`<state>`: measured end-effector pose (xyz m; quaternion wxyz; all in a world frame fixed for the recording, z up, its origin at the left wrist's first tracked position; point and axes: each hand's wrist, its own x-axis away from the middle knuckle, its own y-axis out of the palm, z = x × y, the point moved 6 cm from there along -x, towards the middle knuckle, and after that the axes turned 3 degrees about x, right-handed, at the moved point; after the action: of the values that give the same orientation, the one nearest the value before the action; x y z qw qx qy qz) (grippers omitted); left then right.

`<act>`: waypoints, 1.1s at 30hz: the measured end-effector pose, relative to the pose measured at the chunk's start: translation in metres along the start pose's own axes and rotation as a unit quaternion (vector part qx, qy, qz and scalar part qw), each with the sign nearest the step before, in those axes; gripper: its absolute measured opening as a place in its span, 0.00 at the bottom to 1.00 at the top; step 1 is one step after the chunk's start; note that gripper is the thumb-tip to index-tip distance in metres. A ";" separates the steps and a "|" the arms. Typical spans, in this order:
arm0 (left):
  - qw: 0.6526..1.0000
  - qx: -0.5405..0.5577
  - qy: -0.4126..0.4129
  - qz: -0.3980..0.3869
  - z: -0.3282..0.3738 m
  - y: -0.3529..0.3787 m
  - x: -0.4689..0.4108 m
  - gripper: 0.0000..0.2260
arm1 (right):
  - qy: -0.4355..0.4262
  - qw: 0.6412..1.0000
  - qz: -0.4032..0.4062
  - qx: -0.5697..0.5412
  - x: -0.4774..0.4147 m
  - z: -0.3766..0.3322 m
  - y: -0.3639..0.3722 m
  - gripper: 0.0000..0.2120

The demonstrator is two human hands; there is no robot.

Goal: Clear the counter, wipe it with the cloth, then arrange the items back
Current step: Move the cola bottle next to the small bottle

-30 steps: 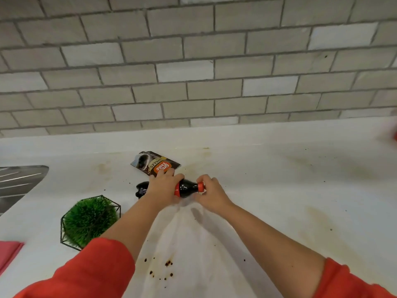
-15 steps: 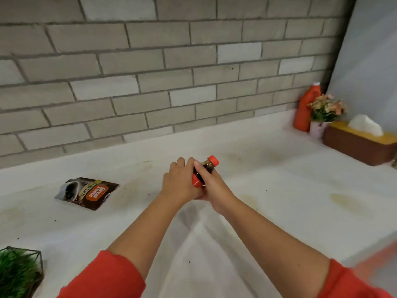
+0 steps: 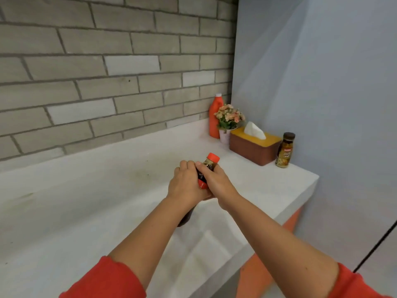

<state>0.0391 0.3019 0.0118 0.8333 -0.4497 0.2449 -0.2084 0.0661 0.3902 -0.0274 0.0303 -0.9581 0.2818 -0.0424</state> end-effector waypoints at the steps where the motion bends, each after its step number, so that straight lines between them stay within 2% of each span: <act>1: 1.000 0.008 0.005 -0.001 0.018 0.010 -0.006 0.30 | -0.006 1.000 0.010 0.009 -0.003 -0.002 -0.022 0.21; 5: 0.999 0.046 0.028 -0.003 0.081 0.047 -0.024 0.30 | -0.026 0.998 0.046 0.044 -0.011 -0.009 -0.099 0.17; 10: 0.994 0.097 0.045 0.002 0.134 0.080 -0.045 0.32 | -0.043 0.991 0.073 0.100 -0.025 -0.020 -0.167 0.19; 15: 0.984 0.150 0.070 -0.071 0.157 0.111 -0.079 0.32 | -0.053 0.987 0.075 0.133 -0.049 -0.027 -0.208 0.09; 22: 0.951 0.224 0.132 -0.169 0.180 0.148 -0.131 0.33 | -0.055 0.978 0.110 0.169 -0.087 -0.034 -0.248 0.04; 28: 0.926 0.268 0.157 -0.217 0.200 0.171 -0.164 0.33 | -0.029 0.969 0.157 0.188 -0.116 -0.035 -0.283 0.08; 33: 0.917 0.307 0.152 -0.204 0.214 0.193 -0.184 0.29 | -0.017 0.967 0.166 0.192 -0.135 -0.029 -0.305 0.12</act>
<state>0.0452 0.6423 -0.0102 0.8224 -0.1744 0.1954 -0.5050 0.1134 0.7183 0.0181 0.2247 -0.8748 0.4228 -0.0739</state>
